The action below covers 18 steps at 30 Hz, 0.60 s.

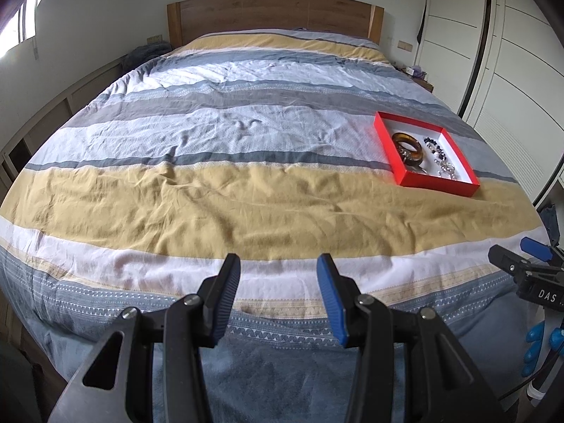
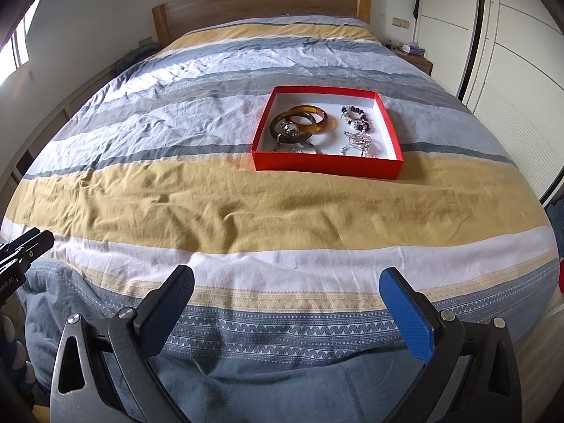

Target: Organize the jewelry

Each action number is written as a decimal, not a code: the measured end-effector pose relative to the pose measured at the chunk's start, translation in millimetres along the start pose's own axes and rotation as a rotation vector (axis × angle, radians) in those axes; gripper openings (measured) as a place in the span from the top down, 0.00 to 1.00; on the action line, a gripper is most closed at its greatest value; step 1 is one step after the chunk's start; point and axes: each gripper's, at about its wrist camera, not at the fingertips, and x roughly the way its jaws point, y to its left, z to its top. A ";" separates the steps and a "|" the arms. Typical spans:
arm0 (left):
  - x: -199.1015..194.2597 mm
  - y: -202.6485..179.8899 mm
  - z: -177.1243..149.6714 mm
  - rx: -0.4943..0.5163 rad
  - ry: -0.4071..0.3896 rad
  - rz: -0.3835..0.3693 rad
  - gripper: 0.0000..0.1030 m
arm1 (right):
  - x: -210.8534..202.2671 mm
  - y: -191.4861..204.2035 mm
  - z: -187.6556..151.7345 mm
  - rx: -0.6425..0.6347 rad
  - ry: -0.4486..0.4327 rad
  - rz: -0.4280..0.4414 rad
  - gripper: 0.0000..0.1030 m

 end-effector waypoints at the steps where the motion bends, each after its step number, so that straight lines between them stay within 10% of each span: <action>1: 0.3 0.2 -0.3 0.000 0.001 0.000 0.58 | 0.3 0.2 -0.3 0.000 0.001 0.000 0.00; 18: 0.5 -0.1 -1.6 0.001 0.002 -0.001 0.58 | -0.9 0.9 -1.8 0.000 0.002 -0.002 0.00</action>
